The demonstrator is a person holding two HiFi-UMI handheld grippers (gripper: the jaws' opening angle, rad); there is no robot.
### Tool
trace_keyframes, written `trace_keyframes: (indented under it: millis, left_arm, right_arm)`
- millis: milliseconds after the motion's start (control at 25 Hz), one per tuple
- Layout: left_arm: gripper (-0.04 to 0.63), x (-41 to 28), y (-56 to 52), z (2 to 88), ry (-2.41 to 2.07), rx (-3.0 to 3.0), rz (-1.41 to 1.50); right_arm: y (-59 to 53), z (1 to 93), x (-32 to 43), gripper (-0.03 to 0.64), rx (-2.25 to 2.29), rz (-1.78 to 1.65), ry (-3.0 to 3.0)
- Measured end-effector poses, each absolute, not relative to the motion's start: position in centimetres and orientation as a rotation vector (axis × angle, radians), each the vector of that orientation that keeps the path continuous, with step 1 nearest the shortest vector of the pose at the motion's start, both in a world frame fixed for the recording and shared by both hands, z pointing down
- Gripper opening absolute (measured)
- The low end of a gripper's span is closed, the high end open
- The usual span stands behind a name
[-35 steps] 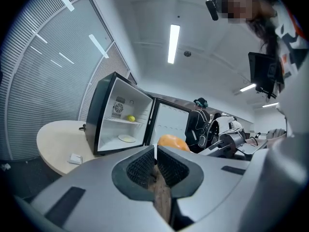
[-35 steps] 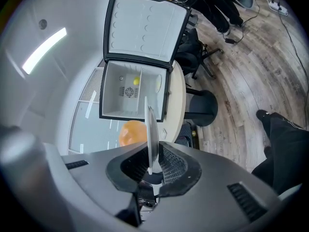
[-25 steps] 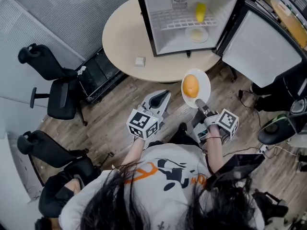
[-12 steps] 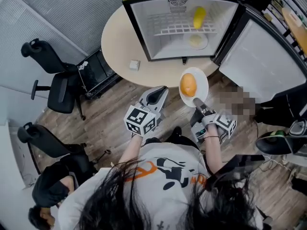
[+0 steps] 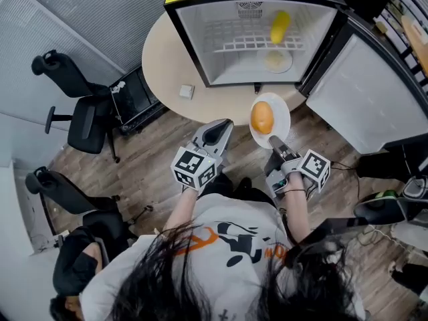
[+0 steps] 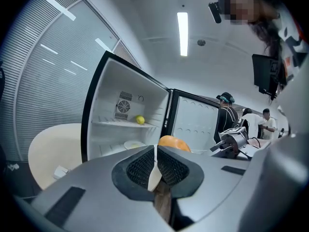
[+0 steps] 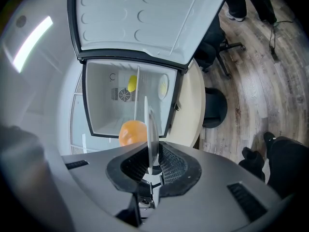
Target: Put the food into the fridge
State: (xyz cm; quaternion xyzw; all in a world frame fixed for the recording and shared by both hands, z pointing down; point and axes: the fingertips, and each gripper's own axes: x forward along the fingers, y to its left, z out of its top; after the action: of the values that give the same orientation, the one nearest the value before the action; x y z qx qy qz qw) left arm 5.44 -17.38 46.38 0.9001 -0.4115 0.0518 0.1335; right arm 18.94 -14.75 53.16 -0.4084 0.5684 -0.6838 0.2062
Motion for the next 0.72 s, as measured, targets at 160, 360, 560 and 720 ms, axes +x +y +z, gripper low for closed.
trace_keyframes:
  millis: [160, 360, 560, 720]
  left_arm:
    - [0.012, 5.1, -18.4, 46.4, -1.199, 2.612, 0.158]
    - [0.012, 4.6, -20.2, 46.7, -1.169, 2.635, 0.178]
    - [0.012, 3.6, -23.2, 46.3, -1.145, 2.66, 0.177]
    - [0.012, 3.0, -25.8, 45.8, -1.113, 2.686, 0.172]
  right_arm:
    - [-16.0, 53.1, 18.9, 0.048, -1.154, -1.91, 1.593]
    - [-18.8, 52.7, 18.2, 0.048, -1.151, -1.889, 1.6]
    - [-22.1, 51.4, 16.7, 0.048, -1.148, -1.859, 1.608]
    - [-24.8, 50.1, 15.5, 0.048, -1.137, -1.838, 1.614]
